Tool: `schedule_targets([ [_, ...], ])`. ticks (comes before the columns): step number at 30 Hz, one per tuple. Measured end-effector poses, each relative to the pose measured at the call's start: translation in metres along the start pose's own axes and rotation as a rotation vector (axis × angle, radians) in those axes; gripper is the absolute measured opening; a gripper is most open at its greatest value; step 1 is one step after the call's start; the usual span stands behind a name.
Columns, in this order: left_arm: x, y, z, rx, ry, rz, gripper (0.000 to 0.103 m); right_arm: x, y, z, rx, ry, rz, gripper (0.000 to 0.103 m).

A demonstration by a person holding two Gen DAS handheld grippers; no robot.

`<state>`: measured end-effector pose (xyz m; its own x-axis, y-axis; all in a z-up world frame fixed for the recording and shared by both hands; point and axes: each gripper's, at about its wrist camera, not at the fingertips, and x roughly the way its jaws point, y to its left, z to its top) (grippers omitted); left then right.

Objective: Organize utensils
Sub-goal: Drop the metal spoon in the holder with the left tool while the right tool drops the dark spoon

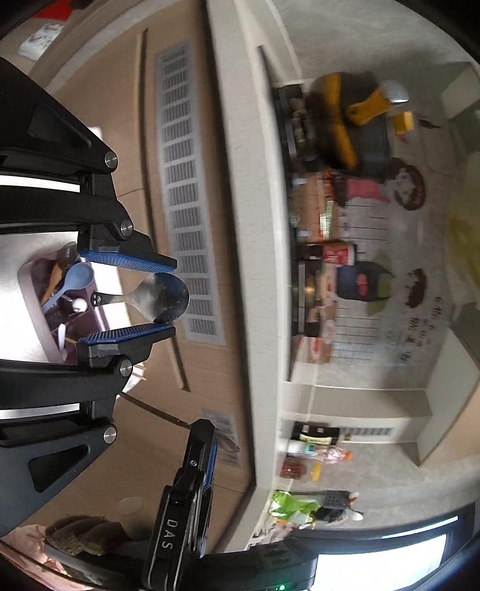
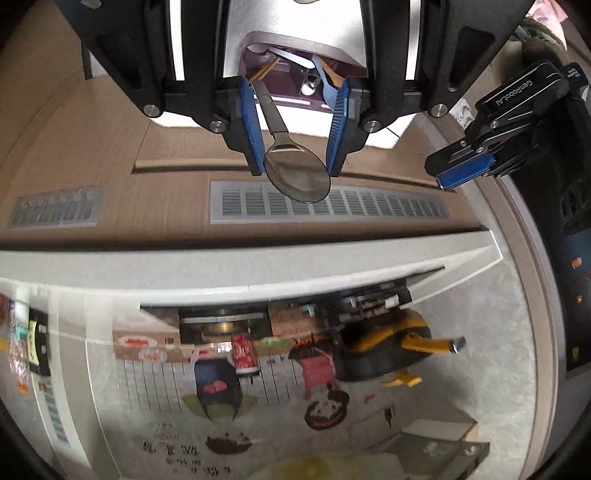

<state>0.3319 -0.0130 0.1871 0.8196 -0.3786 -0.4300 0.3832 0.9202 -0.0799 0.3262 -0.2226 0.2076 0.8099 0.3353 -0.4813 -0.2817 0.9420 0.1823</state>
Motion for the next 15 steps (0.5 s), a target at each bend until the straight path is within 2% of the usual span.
schedule_targets([
  [7,0.060,0.011,-0.041,-0.074,0.154,-0.030,0.031,0.067,-0.021,-0.040,0.056,0.143,0.020,0.032],
  [8,0.073,0.014,-0.050,-0.095,0.195,-0.042,0.035,0.077,-0.024,-0.047,0.068,0.165,0.031,0.033],
  [9,0.083,0.016,-0.058,-0.117,0.230,-0.051,0.050,0.086,-0.027,-0.055,0.077,0.187,0.052,0.034],
  [11,0.099,0.019,-0.074,-0.147,0.272,-0.060,0.061,0.104,-0.033,-0.072,0.103,0.224,0.097,0.041],
  [12,0.105,0.020,-0.081,-0.154,0.283,-0.050,0.061,0.110,-0.036,-0.080,0.121,0.236,0.098,0.046],
  [15,0.104,0.020,-0.098,-0.166,0.278,-0.018,0.061,0.119,-0.046,-0.100,0.161,0.252,0.023,0.049],
])
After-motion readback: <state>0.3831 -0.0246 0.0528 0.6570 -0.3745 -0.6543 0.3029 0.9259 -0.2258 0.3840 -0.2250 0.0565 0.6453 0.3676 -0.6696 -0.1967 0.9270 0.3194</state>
